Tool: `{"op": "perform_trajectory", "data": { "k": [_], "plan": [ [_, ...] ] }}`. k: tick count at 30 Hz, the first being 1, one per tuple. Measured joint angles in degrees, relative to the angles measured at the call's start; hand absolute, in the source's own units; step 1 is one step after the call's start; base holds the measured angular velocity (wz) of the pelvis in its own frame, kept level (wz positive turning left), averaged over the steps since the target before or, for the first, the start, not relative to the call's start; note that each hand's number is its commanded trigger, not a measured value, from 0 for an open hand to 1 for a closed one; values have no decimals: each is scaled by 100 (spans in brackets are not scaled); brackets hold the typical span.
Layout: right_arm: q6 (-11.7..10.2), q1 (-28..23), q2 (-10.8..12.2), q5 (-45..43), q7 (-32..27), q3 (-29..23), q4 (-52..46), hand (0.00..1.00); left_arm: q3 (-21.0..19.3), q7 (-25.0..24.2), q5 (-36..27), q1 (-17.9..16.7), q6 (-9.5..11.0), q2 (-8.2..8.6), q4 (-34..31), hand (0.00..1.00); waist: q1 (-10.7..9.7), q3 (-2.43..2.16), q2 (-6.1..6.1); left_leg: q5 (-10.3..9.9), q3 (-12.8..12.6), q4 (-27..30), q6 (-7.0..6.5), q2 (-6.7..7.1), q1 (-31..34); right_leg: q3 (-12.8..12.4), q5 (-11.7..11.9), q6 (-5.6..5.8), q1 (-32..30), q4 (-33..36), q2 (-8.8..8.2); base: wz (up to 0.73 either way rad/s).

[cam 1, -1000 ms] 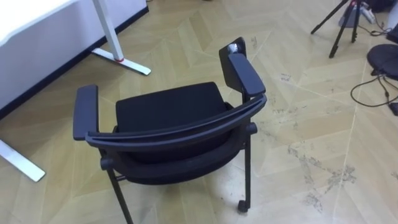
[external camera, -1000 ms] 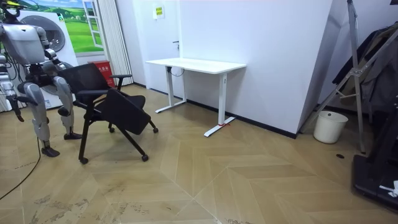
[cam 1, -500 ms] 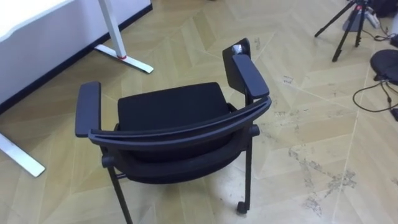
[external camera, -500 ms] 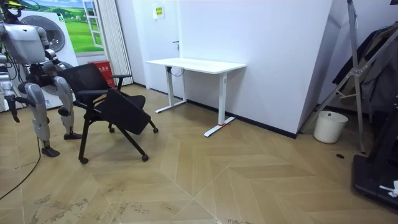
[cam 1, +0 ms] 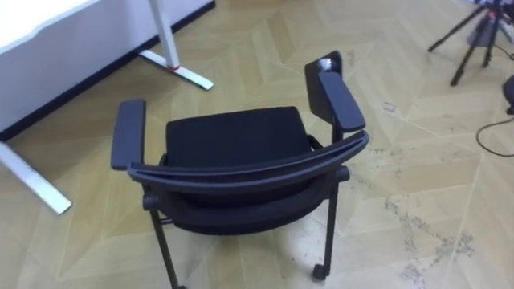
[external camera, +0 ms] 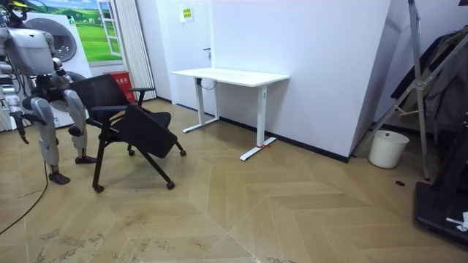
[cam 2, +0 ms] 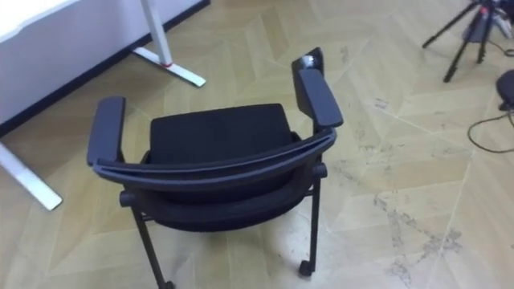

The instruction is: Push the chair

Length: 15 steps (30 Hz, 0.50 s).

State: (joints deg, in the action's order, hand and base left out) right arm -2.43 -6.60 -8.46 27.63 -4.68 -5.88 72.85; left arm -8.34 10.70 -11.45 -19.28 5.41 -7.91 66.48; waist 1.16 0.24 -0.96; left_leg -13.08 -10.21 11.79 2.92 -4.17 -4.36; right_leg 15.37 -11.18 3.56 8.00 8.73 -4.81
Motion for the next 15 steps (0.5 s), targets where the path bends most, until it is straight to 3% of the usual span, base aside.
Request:
{"op": "perform_trajectory", "data": {
  "k": [4, 9, 15],
  "plan": [
    [63, 22, -25, -23, 3, 13, 23, 0, -308, 6, 177, -282, -158, 9, -42, 0, 260, -8, 44, -11, 172, 61, -19, 15, 92, 146, -4, 7, 37, -3, -9, 21],
    [57, 222, -184, -120, -15, 2, 58, 0, -742, 275, 396, -409, -150, -4, -389, 0, 358, 10, 94, -5, 456, 178, -28, 79, 207, 355, -41, 4, 107, -11, -41, 28],
    [-71, 434, -363, -129, -10, 7, 37, 0, -962, 944, 735, -531, -1, -72, -1741, 0, 408, 9, 201, 8, 601, 294, -40, 114, 323, 497, -77, -5, 109, -12, -59, 14]
  ]
}}
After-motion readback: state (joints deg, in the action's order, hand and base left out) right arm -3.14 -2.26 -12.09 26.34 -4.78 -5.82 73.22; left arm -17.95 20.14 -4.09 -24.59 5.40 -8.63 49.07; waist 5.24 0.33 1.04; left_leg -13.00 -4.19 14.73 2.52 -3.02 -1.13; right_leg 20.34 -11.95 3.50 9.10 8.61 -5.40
